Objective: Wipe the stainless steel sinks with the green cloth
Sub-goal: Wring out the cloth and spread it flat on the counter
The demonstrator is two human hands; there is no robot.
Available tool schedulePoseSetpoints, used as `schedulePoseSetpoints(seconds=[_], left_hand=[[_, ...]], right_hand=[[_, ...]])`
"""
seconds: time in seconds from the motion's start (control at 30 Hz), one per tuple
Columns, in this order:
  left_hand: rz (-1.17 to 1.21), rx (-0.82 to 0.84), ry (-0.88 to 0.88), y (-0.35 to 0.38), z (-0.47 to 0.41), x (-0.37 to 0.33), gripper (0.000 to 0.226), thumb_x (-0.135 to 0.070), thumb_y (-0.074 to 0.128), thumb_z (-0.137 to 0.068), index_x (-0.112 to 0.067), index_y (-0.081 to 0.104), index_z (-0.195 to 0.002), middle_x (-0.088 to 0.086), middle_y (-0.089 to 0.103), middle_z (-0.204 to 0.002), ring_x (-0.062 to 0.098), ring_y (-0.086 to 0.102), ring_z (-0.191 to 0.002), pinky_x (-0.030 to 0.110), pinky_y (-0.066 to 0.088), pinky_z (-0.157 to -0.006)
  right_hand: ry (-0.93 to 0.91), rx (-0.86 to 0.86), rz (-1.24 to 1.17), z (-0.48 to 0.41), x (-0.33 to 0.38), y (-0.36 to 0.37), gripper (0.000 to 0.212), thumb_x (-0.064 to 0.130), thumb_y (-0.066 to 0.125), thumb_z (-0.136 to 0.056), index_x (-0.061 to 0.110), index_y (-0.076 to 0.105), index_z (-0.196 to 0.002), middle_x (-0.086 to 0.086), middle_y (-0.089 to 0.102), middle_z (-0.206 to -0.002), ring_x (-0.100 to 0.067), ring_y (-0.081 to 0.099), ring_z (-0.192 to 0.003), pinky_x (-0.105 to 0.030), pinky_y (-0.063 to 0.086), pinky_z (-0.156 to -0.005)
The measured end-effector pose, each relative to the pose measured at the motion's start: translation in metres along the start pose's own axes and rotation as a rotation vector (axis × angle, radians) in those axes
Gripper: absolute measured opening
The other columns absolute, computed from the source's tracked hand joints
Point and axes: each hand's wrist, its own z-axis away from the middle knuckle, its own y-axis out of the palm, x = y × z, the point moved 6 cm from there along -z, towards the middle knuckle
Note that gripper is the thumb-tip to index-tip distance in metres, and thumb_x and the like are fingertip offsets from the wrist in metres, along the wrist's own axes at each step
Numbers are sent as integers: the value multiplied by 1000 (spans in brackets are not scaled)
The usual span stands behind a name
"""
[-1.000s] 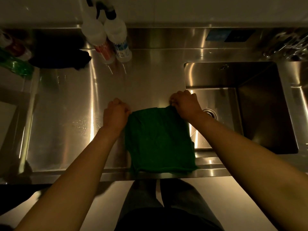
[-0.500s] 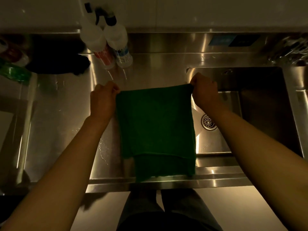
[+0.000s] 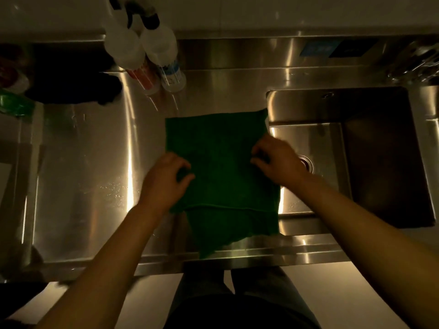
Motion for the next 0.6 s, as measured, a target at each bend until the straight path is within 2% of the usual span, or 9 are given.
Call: schedulePoseSetpoints(seconds=[0.1,0.17,0.23,0.3,0.37,0.47,0.53,0.6], left_hand=[[-39,166,12,24,46,-4,34,-37,85,-82,-22,72,-109,1,63,-111,23,58,-106,36,51,-86],[-81,239,-5,36,66,-1,42,-39,87,-78,-21,73,-114,2,62,-115,26,58,-109,42,53,-88],[-119,248,-11,43,76,0,44,-35,87,-79,-18,72,-117,5,60,-119,28,57,-110,44,53,-88],[-118,199,-7,45,80,-2,30,-24,83,-84,-16,73,-111,7,62,-115,31,60,-106,44,52,-85],[-74,147,-17,42,83,-7,12,-14,76,-90,-13,73,-101,7,63,-107,31,63,-95,42,53,-79],[46,67,-59,33,91,-18,5,-14,69,-96,-15,68,-100,5,63,-99,27,62,-88,41,53,-73],[102,32,-68,28,99,-27,4,-16,66,-99,-17,65,-101,1,60,-99,21,60,-86,38,51,-71],[129,24,-74,28,107,-35,3,-16,65,-100,-18,63,-102,-1,58,-99,18,58,-85,36,49,-70]], right_hand=[[-63,147,-31,53,13,32,30,36,85,-77,15,71,-93,-4,59,-96,-23,59,-86,-36,49,-75],[-42,222,-53,79,13,47,39,48,85,-73,19,72,-95,0,57,-98,-18,57,-88,-33,48,-75],[-33,296,-15,96,9,60,43,53,84,-72,22,72,-100,2,57,-103,-16,56,-93,-32,47,-79],[-32,332,46,108,5,67,38,46,82,-76,22,72,-104,1,58,-107,-18,56,-97,-33,48,-83],[-37,306,74,114,2,69,24,31,77,-84,20,73,-104,-2,58,-107,-23,57,-98,-37,48,-84],[-13,200,77,115,-4,58,5,17,71,-89,17,72,-93,-3,60,-97,-25,59,-91,-36,49,-75],[16,148,77,115,-9,49,6,15,72,-87,17,70,-92,-2,60,-95,-25,60,-88,-35,47,-71],[-9,167,124,118,-9,48,15,19,74,-86,18,71,-101,-2,62,-100,-24,59,-90,-34,46,-73]])
